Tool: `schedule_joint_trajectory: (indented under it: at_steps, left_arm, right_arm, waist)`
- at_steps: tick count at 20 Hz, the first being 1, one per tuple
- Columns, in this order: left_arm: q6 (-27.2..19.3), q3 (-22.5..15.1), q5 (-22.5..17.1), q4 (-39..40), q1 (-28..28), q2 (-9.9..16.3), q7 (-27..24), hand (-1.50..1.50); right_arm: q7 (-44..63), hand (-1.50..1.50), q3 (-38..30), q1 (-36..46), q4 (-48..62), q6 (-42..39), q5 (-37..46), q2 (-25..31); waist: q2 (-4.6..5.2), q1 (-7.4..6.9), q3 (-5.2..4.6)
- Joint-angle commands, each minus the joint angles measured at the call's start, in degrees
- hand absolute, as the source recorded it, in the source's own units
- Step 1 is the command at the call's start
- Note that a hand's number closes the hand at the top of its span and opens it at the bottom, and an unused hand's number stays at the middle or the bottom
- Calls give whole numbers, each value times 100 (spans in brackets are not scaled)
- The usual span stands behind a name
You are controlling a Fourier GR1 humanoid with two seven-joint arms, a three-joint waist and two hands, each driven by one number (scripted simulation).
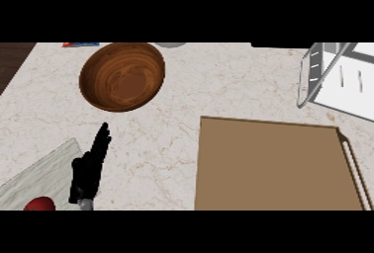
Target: Pick the can from the tray and place it in the tiered basket
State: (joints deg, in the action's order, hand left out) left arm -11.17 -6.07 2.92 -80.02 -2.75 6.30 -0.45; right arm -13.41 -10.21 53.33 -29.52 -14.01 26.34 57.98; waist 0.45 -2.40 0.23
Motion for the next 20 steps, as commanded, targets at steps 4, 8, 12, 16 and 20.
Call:
schedule_joint_trajectory:
  at_steps: [4,8,12,16,20]
  left_arm:
    - [249,48,-114,-333,-305,211,264,0]
    - [-34,-58,74,-149,-237,-44,188,0]
    - [46,54,-32,260,36,-90,168,0]
    - [39,70,23,329,172,-80,123,0]
    - [-21,-151,122,-210,-169,-129,351,0]
  right_arm:
    - [-137,150,97,367,922,601,425,-464]
    - [68,150,-238,608,1354,525,100,-823]
    - [19,-150,-743,619,1763,-186,-463,-814]
    - [217,-150,-1206,940,1887,-115,-899,-938]
    - [204,-150,-1708,1022,2036,-394,-1376,-566]
  waist:
    - [27,-26,-13]
    - [49,-71,-10]
    - [67,9,-10]
    - [61,12,-12]
    - [55,-53,-2]
